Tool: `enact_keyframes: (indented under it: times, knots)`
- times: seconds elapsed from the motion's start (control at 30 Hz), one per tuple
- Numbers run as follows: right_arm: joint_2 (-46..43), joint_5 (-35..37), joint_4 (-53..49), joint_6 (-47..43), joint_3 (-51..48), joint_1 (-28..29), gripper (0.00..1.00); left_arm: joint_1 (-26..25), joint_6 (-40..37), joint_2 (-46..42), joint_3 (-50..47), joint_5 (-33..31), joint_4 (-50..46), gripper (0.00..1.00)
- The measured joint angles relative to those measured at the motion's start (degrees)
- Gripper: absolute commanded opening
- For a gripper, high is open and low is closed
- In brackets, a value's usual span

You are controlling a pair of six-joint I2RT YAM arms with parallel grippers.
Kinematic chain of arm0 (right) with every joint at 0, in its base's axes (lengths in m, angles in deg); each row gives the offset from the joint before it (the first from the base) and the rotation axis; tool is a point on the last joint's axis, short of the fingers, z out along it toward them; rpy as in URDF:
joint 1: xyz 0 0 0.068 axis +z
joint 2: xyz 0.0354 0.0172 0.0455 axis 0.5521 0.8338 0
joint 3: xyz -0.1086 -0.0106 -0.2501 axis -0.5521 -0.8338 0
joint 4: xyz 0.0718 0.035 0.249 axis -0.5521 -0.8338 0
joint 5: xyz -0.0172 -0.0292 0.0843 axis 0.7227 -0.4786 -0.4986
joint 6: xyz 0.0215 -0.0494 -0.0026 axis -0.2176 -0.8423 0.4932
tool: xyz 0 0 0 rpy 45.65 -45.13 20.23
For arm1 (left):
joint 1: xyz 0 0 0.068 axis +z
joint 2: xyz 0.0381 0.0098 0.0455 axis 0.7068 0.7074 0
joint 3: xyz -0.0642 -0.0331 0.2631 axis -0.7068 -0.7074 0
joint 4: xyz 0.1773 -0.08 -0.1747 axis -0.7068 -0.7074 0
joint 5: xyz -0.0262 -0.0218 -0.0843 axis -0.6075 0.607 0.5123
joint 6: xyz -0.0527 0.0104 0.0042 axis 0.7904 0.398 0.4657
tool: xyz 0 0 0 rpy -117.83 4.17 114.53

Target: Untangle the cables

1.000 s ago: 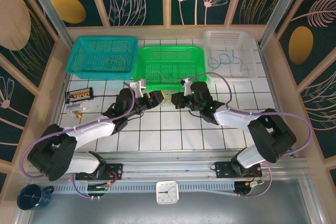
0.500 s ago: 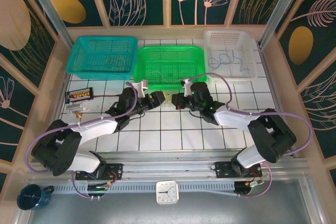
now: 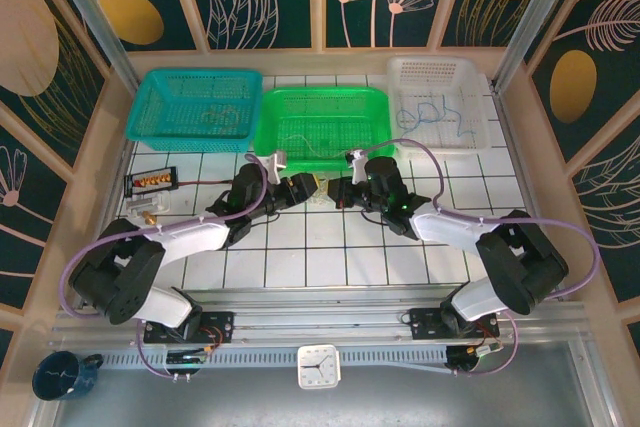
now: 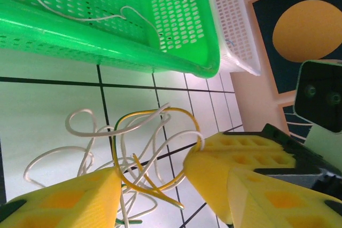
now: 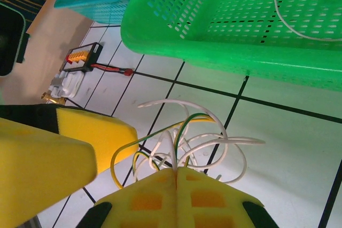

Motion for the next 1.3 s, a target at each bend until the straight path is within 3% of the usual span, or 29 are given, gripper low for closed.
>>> enact_keyframes:
  times: [0.23, 0.8, 1.1, 1.2, 1.3]
  knots:
    - [0.0, 0.0, 0.0, 0.0, -0.1, 0.0, 0.00, 0.0, -0.7, 0.5, 0.0, 0.0, -0.6, 0.53]
    - [0.0, 0.0, 0.0, 0.0, -0.1, 0.0, 0.00, 0.0, -1.5, 0.7, 0.0, 0.0, -0.6, 0.11]
    - [0.0, 1.5, -0.6, -0.4, -0.4, 0.0, 0.00, 0.0, -1.6, 0.7, 0.0, -0.4, -0.6, 0.11]
    - [0.0, 2.1, -0.9, -0.5, -0.4, -0.1, 0.00, 0.0, -1.7, 0.6, 0.0, -0.7, -0.6, 0.20]
    - [0.0, 2.5, -1.0, -0.6, -1.0, -0.3, 0.00, 0.0, -2.0, 0.3, 0.0, -1.1, -0.7, 0.19]
